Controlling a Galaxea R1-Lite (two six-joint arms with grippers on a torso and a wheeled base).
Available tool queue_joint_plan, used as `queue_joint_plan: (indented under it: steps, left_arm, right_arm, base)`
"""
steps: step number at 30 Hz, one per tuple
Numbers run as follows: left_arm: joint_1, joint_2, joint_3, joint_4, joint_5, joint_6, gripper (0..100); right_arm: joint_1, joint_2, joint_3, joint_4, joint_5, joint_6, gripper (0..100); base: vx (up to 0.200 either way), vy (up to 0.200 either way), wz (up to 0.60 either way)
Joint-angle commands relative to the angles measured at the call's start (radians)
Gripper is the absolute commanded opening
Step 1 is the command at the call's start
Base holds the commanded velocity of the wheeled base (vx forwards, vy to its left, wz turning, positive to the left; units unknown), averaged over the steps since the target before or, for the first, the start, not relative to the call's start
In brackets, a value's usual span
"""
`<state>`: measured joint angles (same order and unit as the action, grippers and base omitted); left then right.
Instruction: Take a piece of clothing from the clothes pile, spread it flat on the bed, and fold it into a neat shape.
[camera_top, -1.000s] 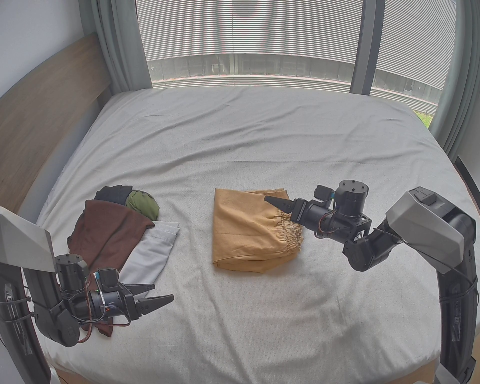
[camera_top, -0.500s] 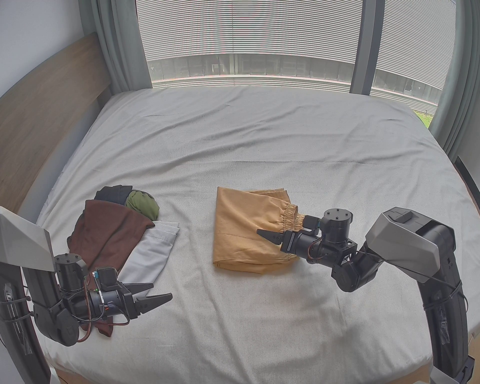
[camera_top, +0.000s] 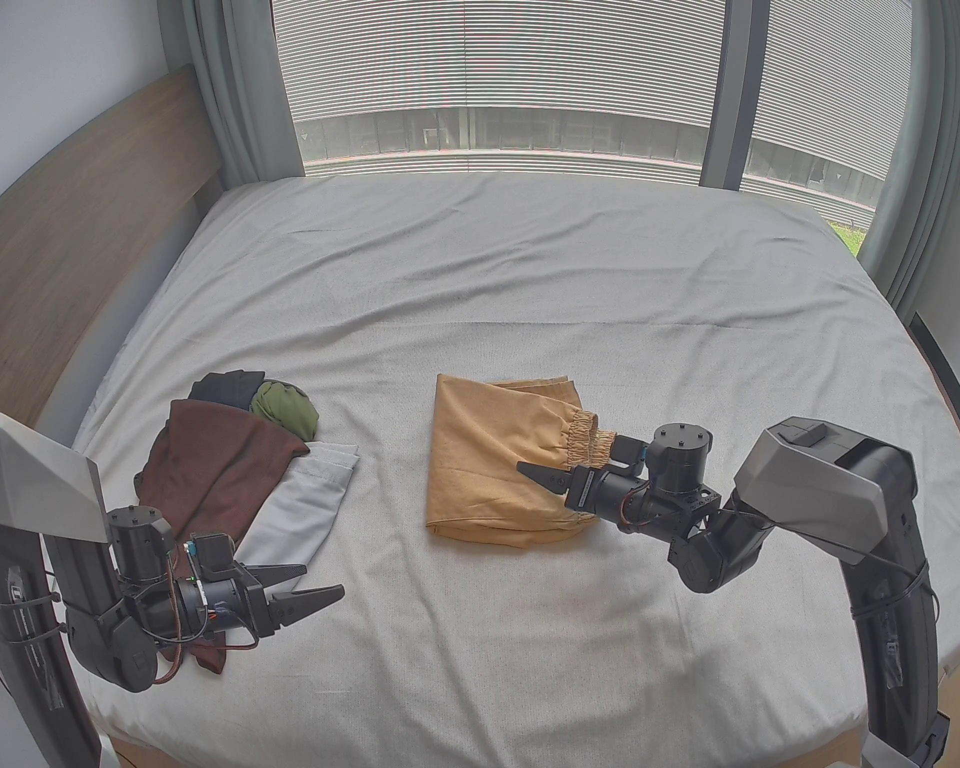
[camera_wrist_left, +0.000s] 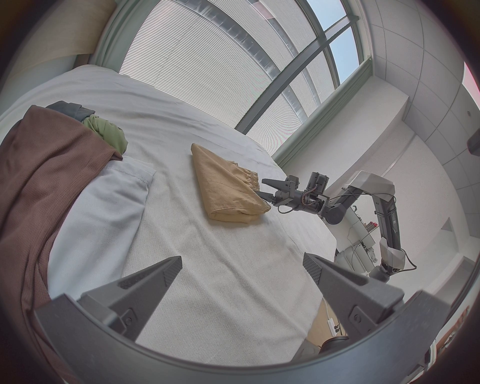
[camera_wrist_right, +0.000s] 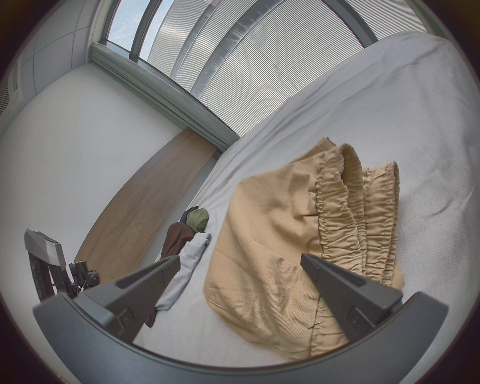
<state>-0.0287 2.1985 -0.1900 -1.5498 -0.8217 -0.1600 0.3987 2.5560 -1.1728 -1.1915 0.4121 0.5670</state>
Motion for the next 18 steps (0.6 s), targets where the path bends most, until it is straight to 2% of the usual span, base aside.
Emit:
queue_joint_plan:
  steps: [1,10,12,14,16,18]
  left_arm:
    - [-0.026,-0.098,0.003,-0.001,0.001,-0.006,100]
    - [-0.057,-0.408,0.001,0.0,0.001,-0.102,100]
    - [-0.077,-0.505,0.006,0.0,0.001,-0.197,100]
    - [-0.105,-0.553,0.015,0.0,0.003,-0.24,100]
    - [-0.129,-0.606,0.024,0.002,0.006,-0.271,100]
    - [-0.135,-0.619,0.029,0.002,0.006,-0.274,100]
  right_arm:
    - [0.003,-0.22,0.133,-0.03,-0.006,-0.001,100]
    - [-0.029,-0.7,0.349,0.007,-0.006,-0.021,100]
    - [-0.049,-0.847,0.435,0.049,-0.006,-0.068,100]
    - [-0.066,-0.936,0.504,0.07,-0.007,-0.11,100]
    - [-0.095,-1.004,0.57,0.076,-0.009,-0.164,100]
    - [-0.101,-1.017,0.587,0.076,-0.009,-0.176,100]
  base:
    - [0.0,0.0,0.0]
    - [0.0,0.0,0.0]
    - [0.0,0.0,0.0]
    - [0.0,0.0,0.0]
    - [0.0,0.0,0.0]
    - [0.0,0.0,0.0]
